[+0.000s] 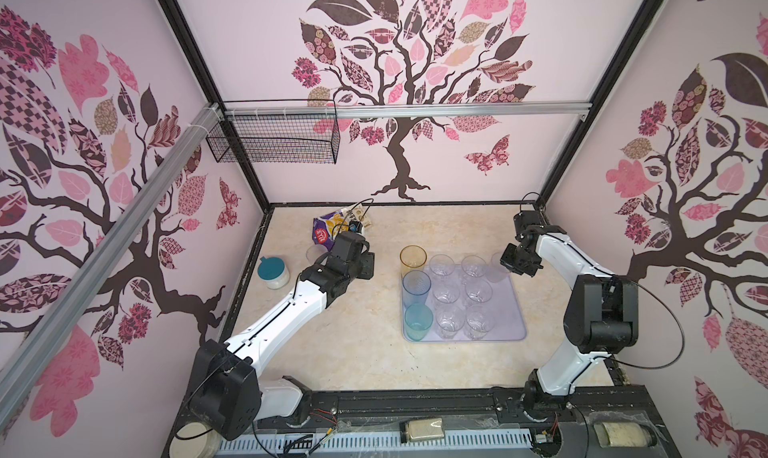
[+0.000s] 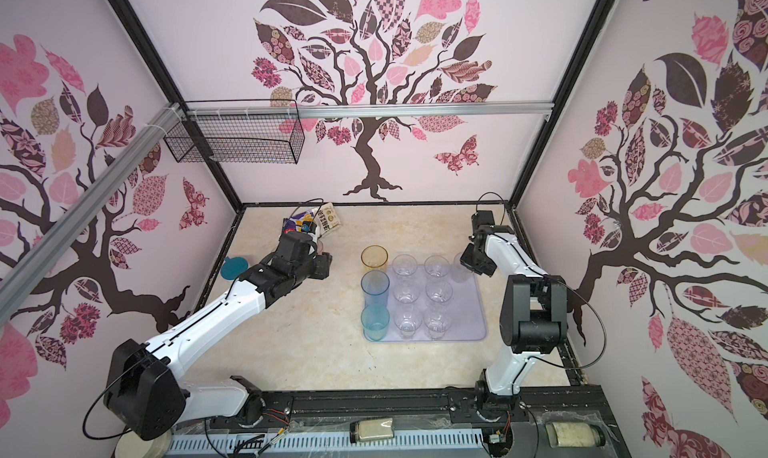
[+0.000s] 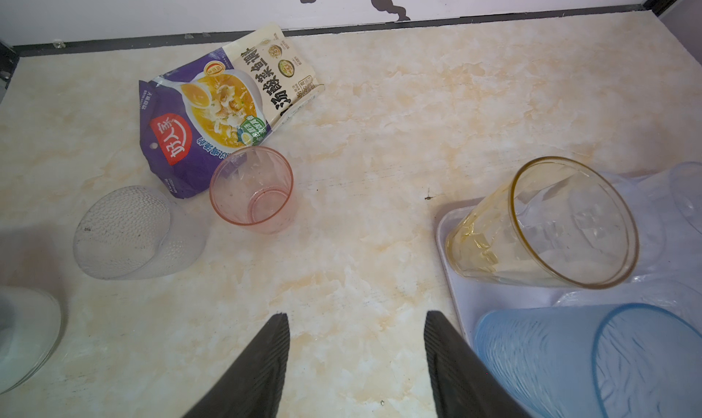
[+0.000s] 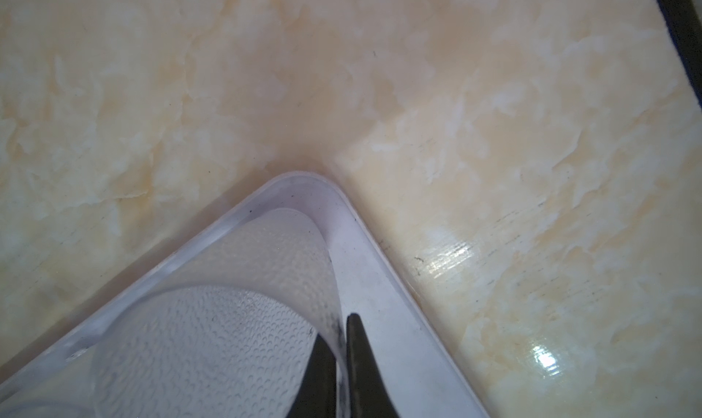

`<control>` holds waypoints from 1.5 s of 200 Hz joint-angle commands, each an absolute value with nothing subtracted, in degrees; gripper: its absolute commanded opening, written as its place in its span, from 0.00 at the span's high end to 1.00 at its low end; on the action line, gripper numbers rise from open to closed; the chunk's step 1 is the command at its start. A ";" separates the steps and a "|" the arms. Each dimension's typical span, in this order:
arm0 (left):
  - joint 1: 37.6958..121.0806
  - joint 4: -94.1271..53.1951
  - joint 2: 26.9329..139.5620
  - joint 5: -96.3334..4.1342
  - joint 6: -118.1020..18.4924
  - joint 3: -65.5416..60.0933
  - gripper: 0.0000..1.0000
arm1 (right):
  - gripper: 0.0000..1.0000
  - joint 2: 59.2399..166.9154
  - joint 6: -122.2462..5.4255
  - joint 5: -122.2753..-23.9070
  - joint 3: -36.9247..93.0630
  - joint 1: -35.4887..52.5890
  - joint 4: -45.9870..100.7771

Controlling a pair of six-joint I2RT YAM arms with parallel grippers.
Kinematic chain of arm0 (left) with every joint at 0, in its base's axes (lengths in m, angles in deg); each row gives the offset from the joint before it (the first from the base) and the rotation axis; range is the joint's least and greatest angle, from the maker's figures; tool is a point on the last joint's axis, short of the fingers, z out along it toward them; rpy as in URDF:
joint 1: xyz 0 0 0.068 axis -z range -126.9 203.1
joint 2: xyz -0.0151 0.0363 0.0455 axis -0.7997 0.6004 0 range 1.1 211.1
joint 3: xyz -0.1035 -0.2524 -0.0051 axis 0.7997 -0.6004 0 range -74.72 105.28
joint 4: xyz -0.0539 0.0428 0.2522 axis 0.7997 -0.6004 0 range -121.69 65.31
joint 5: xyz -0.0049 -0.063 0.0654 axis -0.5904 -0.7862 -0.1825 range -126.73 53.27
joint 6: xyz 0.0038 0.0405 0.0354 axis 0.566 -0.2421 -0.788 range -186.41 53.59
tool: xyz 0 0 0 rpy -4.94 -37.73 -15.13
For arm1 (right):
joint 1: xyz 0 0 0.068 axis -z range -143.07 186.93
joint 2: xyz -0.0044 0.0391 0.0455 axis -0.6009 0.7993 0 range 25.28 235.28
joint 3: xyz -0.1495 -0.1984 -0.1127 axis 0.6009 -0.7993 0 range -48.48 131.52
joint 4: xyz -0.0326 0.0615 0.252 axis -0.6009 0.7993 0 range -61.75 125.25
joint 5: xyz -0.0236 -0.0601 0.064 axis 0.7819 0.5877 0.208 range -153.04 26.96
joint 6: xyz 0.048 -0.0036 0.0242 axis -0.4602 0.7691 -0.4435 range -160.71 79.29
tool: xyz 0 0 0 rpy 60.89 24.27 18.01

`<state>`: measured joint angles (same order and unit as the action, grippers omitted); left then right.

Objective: Place the glasses into the tray
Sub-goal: 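Carry the frosted glass to the tray corner farthest from the robot with the right gripper, then open the right gripper and lift it off the frosted glass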

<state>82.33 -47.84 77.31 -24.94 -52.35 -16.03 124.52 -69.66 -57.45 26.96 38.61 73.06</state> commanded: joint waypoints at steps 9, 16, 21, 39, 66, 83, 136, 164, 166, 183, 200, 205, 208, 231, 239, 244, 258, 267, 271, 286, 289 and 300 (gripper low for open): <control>82.03 -47.18 78.04 -24.69 -52.70 -17.68 0.39 | 0.98 125.46 -68.21 -54.65 28.99 38.45 77.22; 82.04 -47.18 78.03 -24.61 -52.70 -17.74 0.40 | 0.98 124.95 -67.84 -54.13 28.87 38.43 77.56; 82.02 -47.19 78.11 -24.60 -52.70 -17.77 0.39 | 0.98 124.59 -67.54 -53.85 28.93 38.44 77.69; 82.07 -47.19 78.29 -24.69 -52.61 -17.75 0.39 | 0.96 124.28 -66.90 -54.56 30.29 38.44 79.05; 81.97 -47.31 78.23 -24.78 -52.53 -17.85 0.39 | 0.90 126.53 -66.13 -56.09 31.69 38.46 79.79; 81.96 -47.10 77.92 -23.97 -52.86 -18.29 0.39 | 0.87 127.11 -66.15 -56.58 31.16 38.50 79.16; 81.82 -46.67 77.41 -22.86 -53.52 -19.16 0.39 | 0.84 128.52 -66.64 -56.54 30.78 38.43 76.45; 81.89 -46.49 77.57 -22.67 -53.49 -19.38 0.39 | 0.84 127.51 -66.46 -56.12 28.79 38.43 75.18; 81.85 -46.48 77.61 -22.67 -53.54 -19.40 0.39 | 0.83 127.43 -66.40 -56.04 28.73 38.43 75.24; 81.75 -46.46 77.74 -22.75 -53.54 -19.42 0.39 | 0.80 126.60 -66.16 -55.84 28.20 38.43 75.05; 81.57 -46.48 77.80 -22.03 -53.76 -19.45 0.39 | 0.75 125.43 -66.44 -56.07 28.60 38.44 74.99; 81.42 -46.50 77.79 -21.73 -53.76 -19.58 0.39 | 0.73 124.90 -66.54 -56.45 28.88 38.43 75.02; 81.42 -46.44 77.77 -21.58 -53.76 -19.65 0.39 | 0.72 124.68 -66.52 -56.65 29.13 38.43 75.06; 81.33 -46.02 78.00 -20.90 -53.27 -20.24 0.39 | 0.61 122.47 -66.88 -57.51 31.63 38.19 76.03; 81.40 -45.94 78.01 -21.08 -52.85 -20.45 0.39 | 0.58 121.85 -66.86 -57.39 32.59 37.83 76.58; 81.36 -45.83 78.10 -21.08 -52.56 -20.43 0.39 | 0.57 121.63 -66.82 -57.06 33.34 37.57 77.19; 81.31 -45.45 78.26 -20.67 -51.98 -20.50 0.39 | 0.54 120.89 -66.12 -55.47 35.50 36.50 78.61; 80.82 -45.06 78.00 -20.56 -51.08 -20.50 0.39 | 0.53 120.19 -65.86 -54.48 36.57 35.54 79.36; 80.60 -44.82 77.91 -20.56 -50.61 -20.58 0.39 | 0.52 119.78 -65.72 -54.14 36.94 35.15 79.46; 78.85 -44.66 77.32 -21.13 -48.59 -20.39 0.39 | 0.51 118.27 -65.75 -53.69 38.24 32.69 80.03; 78.34 -44.90 77.31 -21.24 -48.12 -20.21 0.39 | 0.51 118.02 -65.80 -53.50 38.60 32.02 80.16; 76.30 -46.00 76.88 -21.74 -46.32 -19.42 0.39 | 0.51 117.21 -66.52 -52.62 39.28 28.68 80.11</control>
